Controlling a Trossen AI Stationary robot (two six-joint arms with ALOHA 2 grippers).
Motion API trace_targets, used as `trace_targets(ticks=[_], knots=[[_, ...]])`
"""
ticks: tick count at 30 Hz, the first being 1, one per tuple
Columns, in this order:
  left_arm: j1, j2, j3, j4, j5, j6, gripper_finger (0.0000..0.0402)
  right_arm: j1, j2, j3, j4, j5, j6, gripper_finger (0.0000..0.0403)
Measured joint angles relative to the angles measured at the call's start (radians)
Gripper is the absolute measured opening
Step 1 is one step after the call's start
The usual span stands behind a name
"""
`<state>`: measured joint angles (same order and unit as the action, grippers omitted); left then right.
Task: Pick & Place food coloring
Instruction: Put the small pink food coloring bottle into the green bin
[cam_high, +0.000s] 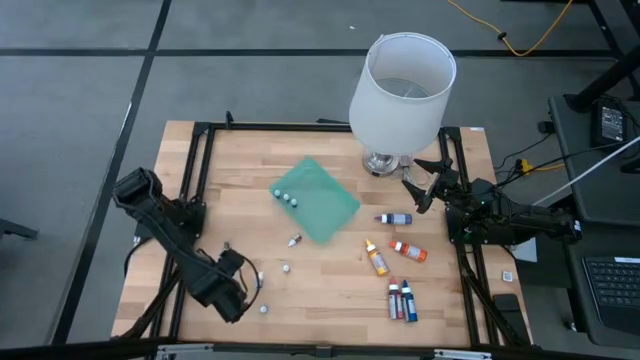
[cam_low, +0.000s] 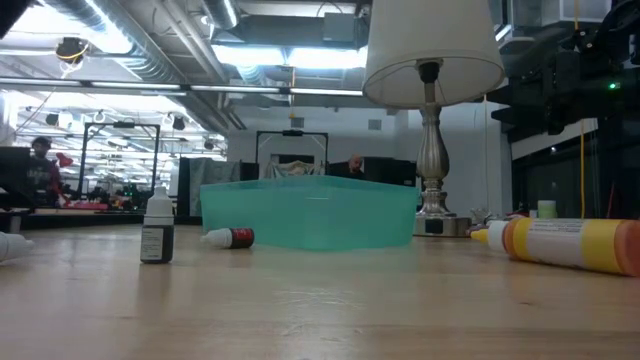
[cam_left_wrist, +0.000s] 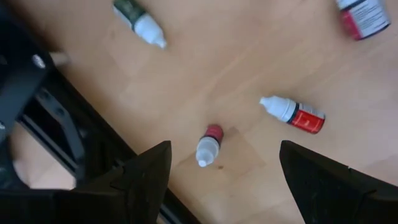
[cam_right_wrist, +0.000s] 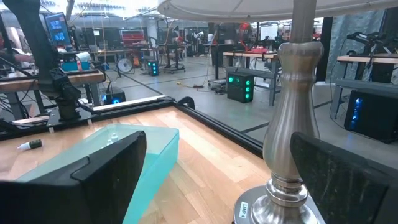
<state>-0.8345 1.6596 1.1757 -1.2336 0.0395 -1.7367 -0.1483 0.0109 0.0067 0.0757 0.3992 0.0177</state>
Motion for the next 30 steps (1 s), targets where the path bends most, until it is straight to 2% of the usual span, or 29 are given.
trace_targets(ticks=[10,18,23,30], knots=[[-0.064,0.000,-0.135,0.141,0.054,-0.099,0.0290,0.000,0.000,0.000,0.000,0.000,0.000,0.0397],[-0.075,0.001,-0.215,0.235,0.086,-0.099,0.0290,0.000,0.000,0.000,0.000,0.000,0.000,0.0397],[-0.069,0.001,-0.218,0.253,0.087,-0.064,0.0288,0.000,0.000,0.000,0.000,0.000,0.000,0.0397],[-0.066,0.001,-0.218,0.282,0.086,-0.039,0.0246,0.000,0.000,0.000,0.000,0.000,0.000,0.0397]])
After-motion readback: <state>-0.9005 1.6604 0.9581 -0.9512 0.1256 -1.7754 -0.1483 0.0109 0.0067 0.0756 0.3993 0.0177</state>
